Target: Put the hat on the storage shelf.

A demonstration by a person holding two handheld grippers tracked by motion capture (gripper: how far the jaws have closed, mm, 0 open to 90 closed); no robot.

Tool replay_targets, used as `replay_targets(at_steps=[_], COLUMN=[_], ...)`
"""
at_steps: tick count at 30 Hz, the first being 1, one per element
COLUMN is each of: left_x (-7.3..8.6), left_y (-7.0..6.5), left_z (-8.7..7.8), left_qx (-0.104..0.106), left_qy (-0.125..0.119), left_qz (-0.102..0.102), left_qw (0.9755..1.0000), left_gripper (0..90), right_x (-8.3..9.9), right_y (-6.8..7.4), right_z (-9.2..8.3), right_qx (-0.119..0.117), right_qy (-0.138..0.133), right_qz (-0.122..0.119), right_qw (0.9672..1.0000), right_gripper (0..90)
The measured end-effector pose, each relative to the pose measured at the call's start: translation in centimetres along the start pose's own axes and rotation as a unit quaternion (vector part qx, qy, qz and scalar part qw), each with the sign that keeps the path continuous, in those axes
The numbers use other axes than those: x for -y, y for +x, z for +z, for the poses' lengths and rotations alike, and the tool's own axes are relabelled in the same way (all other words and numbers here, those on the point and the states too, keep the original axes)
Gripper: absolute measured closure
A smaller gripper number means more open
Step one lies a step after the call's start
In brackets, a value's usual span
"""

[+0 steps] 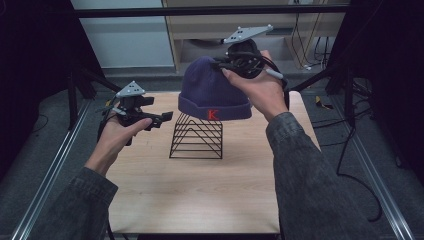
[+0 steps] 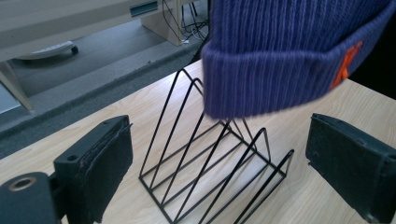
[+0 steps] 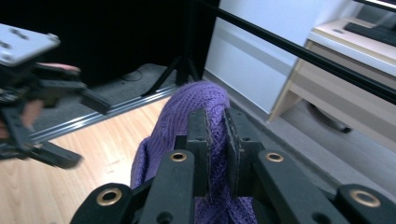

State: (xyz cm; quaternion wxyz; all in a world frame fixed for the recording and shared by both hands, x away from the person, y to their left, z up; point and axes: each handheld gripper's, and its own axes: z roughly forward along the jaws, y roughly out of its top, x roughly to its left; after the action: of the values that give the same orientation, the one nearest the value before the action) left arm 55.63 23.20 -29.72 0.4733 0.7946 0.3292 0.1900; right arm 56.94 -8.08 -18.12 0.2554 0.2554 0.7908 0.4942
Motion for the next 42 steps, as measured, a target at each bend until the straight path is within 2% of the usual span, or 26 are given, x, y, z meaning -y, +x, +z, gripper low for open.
replay_targets(at_steps=[3, 6, 9, 13, 16, 17, 19, 20, 24, 25, 28, 30, 34, 38, 41, 42], left_x=[-0.1, -0.1, 0.0, 0.0, -0.1, -0.1, -0.1, -0.1, -0.3, -0.4, -0.5, -0.6, -0.6, -0.1, 0.4, 0.6], left_y=[0.1, 0.3, 0.2, -0.1, -0.5, -0.6, -0.7, -0.7, -1.3, -1.4, -1.5, -1.4, -1.1, -0.6, -0.5, -0.5], left_z=[0.4, 0.5, 0.7, 1.2, 1.7, 1.9, 2.2, 2.2, 2.1, 2.0, 1.8, 1.7, 1.6, 1.5, 1.7, 1.9], left_qx=[0.004, 0.012, 0.013, 0.025, 0.043, 0.048, 0.06, 0.062, 0.04, 0.035, 0.014, 0.003, -0.02, -0.027, -0.037, -0.037], left_qy=[0.009, 0.006, 0.015, 0.028, 0.036, 0.037, 0.041, 0.044, 0.038, 0.036, 0.037, 0.036, 0.024, 0.025, 0.034, 0.035], left_qz=[0.01, 0.006, 0.011, 0.022, 0.028, 0.03, 0.033, 0.036, 0.055, 0.055, 0.057, 0.05, 0.045, 0.035, 0.042, 0.036], left_qw=[0.9999, 0.9999, 0.9997, 0.999, 0.998, 0.9977, 0.9968, 0.9965, 0.997, 0.9972, 0.9976, 0.9981, 0.9985, 0.9987, 0.9979, 0.998], left_gripper=[4.5, 4.5, 5.0, 6.2, 8.1, 11.0, 22.6, 31.7, 61.6, 63.7, 65.2, 65.2, 65.2, 64.9, 64.7, 64.6], right_x=[-0.4, -0.8, -1.1, -1.4, -1.5, -1.5, -1.5, -1.4, -1.1, -1.0, -0.5, -0.2, 0.1, 0.4, 0.9, 1.1], right_y=[0.8, 1.7, 2.3, 2.9, 3.3, 3.4, 3.4, 3.4, 3.1, 3.0, 2.5, 2.2, 2.0, 2.2, 2.2, 2.2], right_z=[0.5, 0.8, 1.0, 1.0, 1.1, 1.1, 1.2, 1.2, 1.3, 1.3, 1.3, 1.5, 2.0, 2.7, 3.3, 3.5], right_qx=[-0.012, -0.025, -0.033, -0.042, -0.046, -0.046, -0.046, -0.045, -0.037, -0.033, -0.022, -0.019, -0.019, -0.018, -0.017, -0.019], right_qy=[-0.005, -0.01, -0.015, -0.02, -0.02, -0.019, -0.018, -0.017, -0.013, -0.012, -0.01, -0.008, -0.013, -0.003, 0.007, 0.008], right_qz=[-0.004, -0.009, -0.01, -0.011, -0.014, -0.014, -0.014, -0.016, -0.014, -0.014, -0.015, -0.01, 0.001, -0.006, -0.006, -0.003], right_qw=[0.9999, 0.9996, 0.9993, 0.9989, 0.9986, 0.9987, 0.9987, 0.9987, 0.9991, 0.9993, 0.9996, 0.9997, 0.9997, 0.9998, 0.9998, 0.9998], right_gripper=[81.5, 81.5, 81.5, 81.5, 81.5, 81.4, 81.5, 81.5, 81.4, 81.4, 81.4, 81.3, 81.3, 81.1, 81.1, 81.0])
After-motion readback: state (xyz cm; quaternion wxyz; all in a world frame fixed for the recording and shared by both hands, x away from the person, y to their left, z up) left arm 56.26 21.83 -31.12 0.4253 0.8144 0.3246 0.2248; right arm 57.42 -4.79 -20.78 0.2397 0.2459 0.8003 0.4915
